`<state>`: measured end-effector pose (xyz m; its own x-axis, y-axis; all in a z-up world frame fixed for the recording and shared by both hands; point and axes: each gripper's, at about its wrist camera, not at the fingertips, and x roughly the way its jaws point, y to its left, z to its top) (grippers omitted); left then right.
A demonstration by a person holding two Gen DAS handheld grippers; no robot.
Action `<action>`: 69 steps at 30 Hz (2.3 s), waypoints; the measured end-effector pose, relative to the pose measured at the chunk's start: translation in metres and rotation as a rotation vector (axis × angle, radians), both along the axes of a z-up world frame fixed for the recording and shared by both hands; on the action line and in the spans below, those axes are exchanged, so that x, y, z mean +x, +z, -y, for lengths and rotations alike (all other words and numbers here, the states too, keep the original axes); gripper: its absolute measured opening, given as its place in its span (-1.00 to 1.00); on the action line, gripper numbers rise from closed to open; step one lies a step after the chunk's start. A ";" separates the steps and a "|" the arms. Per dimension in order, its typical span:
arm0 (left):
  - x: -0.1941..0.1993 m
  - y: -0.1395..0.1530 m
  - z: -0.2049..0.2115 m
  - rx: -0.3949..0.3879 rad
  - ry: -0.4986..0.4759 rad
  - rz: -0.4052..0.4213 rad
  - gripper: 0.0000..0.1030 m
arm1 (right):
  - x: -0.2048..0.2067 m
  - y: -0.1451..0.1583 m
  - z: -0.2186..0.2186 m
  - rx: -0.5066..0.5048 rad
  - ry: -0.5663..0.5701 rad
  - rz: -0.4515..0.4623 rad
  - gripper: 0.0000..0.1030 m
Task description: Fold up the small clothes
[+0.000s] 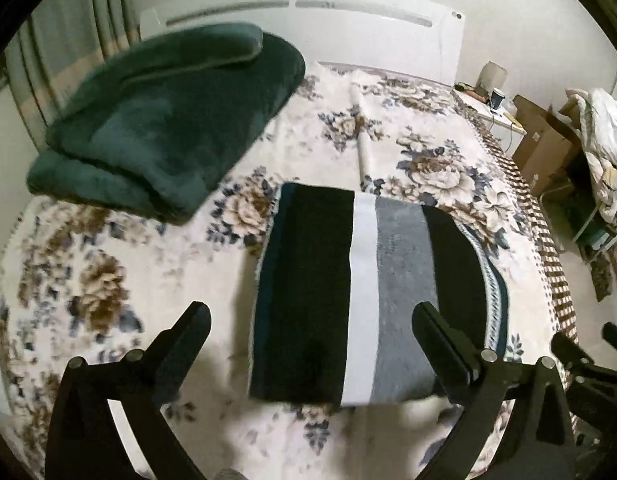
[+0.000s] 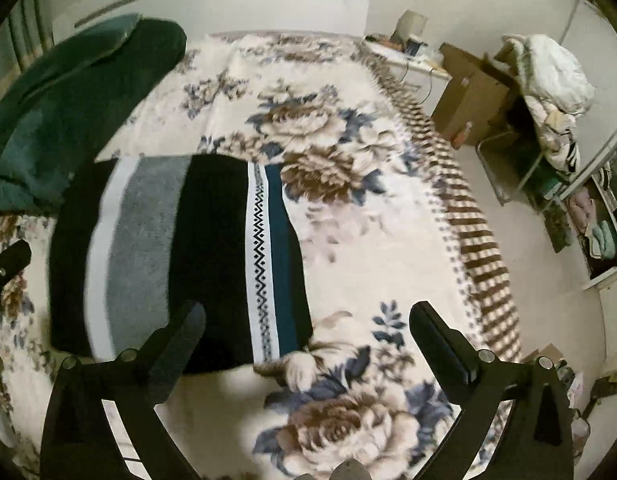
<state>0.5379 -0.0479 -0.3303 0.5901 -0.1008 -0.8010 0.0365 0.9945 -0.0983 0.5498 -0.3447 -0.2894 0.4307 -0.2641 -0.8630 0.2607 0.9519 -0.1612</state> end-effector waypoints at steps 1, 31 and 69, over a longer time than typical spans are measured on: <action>-0.011 0.011 0.000 0.004 -0.005 0.009 1.00 | -0.009 0.011 0.000 -0.008 -0.003 0.010 1.00; -0.303 0.259 -0.003 0.036 0.000 0.220 0.99 | -0.350 0.365 -0.066 -0.079 0.055 0.356 1.00; -0.365 0.309 -0.013 0.037 0.044 0.222 1.00 | -0.420 0.441 -0.093 -0.039 0.115 0.363 1.00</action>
